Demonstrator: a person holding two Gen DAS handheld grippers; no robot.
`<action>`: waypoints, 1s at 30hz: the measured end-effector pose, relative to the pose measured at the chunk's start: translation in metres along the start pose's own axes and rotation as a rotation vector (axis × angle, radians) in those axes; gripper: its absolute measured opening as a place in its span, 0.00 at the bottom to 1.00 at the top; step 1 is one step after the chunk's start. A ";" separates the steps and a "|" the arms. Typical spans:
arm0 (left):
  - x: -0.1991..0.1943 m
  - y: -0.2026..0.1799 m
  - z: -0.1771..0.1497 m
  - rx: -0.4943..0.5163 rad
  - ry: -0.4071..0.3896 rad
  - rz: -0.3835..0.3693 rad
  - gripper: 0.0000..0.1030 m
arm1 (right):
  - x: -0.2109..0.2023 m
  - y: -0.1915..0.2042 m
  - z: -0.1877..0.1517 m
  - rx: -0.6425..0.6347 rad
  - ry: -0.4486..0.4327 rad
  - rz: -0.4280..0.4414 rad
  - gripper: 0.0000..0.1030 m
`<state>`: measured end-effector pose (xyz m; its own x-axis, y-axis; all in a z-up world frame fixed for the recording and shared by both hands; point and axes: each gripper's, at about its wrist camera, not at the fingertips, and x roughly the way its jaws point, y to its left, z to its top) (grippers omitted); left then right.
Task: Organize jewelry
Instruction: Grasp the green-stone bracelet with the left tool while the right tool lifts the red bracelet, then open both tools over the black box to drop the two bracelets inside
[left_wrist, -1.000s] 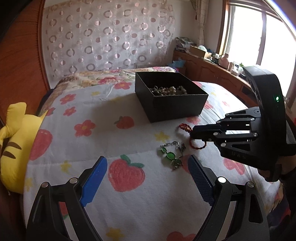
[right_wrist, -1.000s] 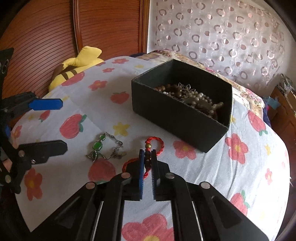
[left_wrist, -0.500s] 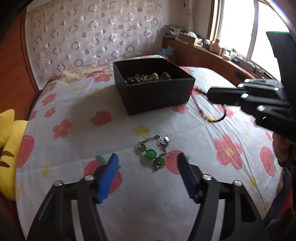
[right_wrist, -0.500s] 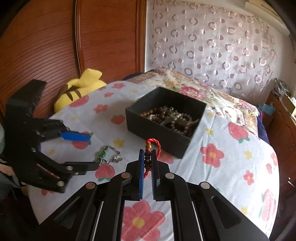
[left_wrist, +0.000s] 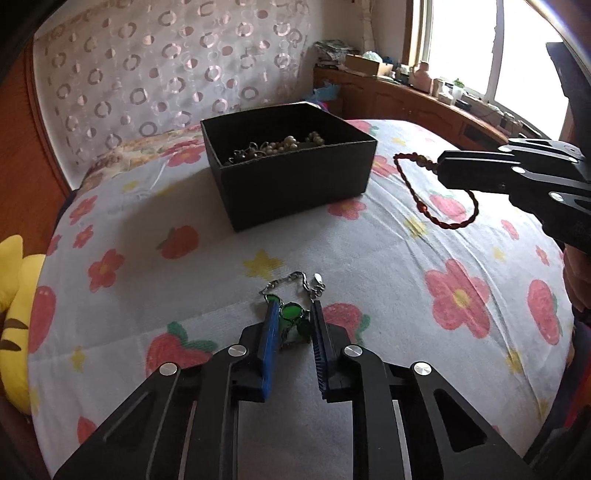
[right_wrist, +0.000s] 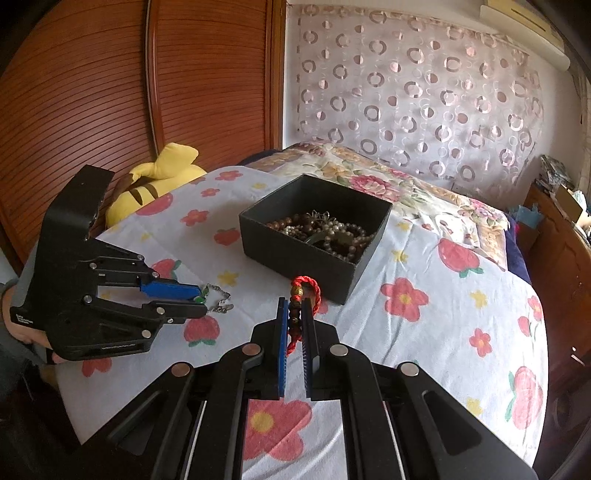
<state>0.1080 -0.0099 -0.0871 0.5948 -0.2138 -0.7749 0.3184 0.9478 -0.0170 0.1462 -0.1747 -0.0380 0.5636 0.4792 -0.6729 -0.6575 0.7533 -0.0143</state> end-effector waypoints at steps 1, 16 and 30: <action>-0.001 0.000 0.000 -0.001 -0.001 -0.005 0.12 | 0.000 0.000 -0.001 0.000 -0.001 0.000 0.08; -0.041 0.009 0.015 -0.045 -0.120 -0.027 0.11 | -0.011 0.006 0.009 -0.024 -0.030 -0.002 0.08; -0.077 0.008 0.075 -0.008 -0.239 0.012 0.11 | -0.016 -0.005 0.045 -0.034 -0.077 -0.013 0.08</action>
<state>0.1205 -0.0038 0.0197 0.7563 -0.2518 -0.6038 0.3055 0.9521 -0.0143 0.1625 -0.1660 0.0062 0.6082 0.5040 -0.6133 -0.6658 0.7445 -0.0484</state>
